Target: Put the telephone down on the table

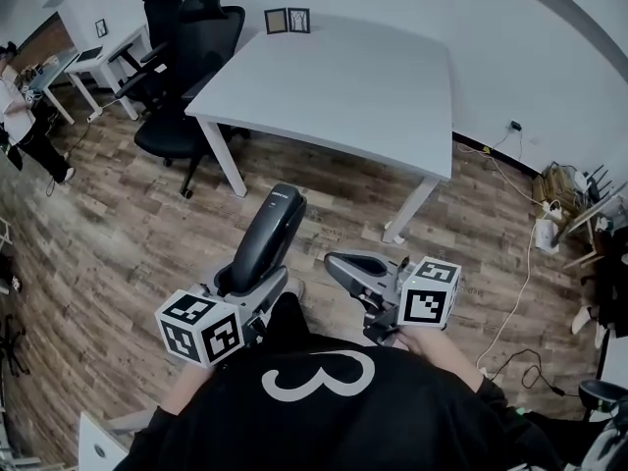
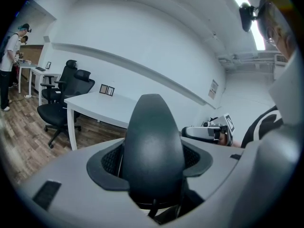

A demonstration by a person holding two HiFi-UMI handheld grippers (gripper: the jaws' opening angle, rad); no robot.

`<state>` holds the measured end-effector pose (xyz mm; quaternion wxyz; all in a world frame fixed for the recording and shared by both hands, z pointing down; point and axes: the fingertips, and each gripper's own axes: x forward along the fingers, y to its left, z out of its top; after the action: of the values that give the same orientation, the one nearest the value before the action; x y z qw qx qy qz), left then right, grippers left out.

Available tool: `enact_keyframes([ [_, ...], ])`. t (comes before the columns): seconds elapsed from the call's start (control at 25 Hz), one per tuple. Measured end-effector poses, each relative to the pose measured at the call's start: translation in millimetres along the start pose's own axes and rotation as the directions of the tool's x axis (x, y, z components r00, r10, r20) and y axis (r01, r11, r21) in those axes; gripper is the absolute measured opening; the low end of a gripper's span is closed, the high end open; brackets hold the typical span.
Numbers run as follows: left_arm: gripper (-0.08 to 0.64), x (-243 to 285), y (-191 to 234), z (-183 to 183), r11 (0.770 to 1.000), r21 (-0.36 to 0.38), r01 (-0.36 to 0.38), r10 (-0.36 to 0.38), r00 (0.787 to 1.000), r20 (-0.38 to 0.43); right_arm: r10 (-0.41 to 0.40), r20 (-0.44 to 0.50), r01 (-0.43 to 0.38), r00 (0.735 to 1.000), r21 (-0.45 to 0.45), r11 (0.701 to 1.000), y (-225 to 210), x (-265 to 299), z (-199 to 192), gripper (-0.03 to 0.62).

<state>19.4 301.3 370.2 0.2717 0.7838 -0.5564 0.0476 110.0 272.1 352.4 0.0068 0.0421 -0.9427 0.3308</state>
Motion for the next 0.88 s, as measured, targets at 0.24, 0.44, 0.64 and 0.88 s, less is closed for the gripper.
enact_keyframes([
  [0.24, 0.288, 33.0, 43.8, 25.1, 1.0, -0.007, 0.019, -0.019, 1.0, -0.017, -0.047, 0.023, 0.047, 0.999, 0.031, 0.998, -45.3, 33.2, 28.8, 0.009],
  [0.44, 0.288, 63.0, 90.6, 59.1, 0.999, 0.005, 0.038, -0.038, 0.998, -0.041, -0.089, 0.049, 0.086, 0.995, 0.062, 0.994, -84.8, 71.7, 61.3, 0.009],
  [0.64, 0.288, 98.8, 135.8, 97.3, 0.997, 0.017, 0.074, -0.072, 0.995, -0.069, -0.132, 0.062, 0.127, 0.989, 0.082, 0.988, -120.7, 110.5, 94.5, 0.009],
  [0.88, 0.288, 140.4, 191.7, 136.6, 0.994, 0.026, 0.109, -0.106, 0.99, -0.088, -0.167, 0.077, 0.16, 0.983, 0.093, 0.983, -167.1, 160.9, 133.8, 0.009],
])
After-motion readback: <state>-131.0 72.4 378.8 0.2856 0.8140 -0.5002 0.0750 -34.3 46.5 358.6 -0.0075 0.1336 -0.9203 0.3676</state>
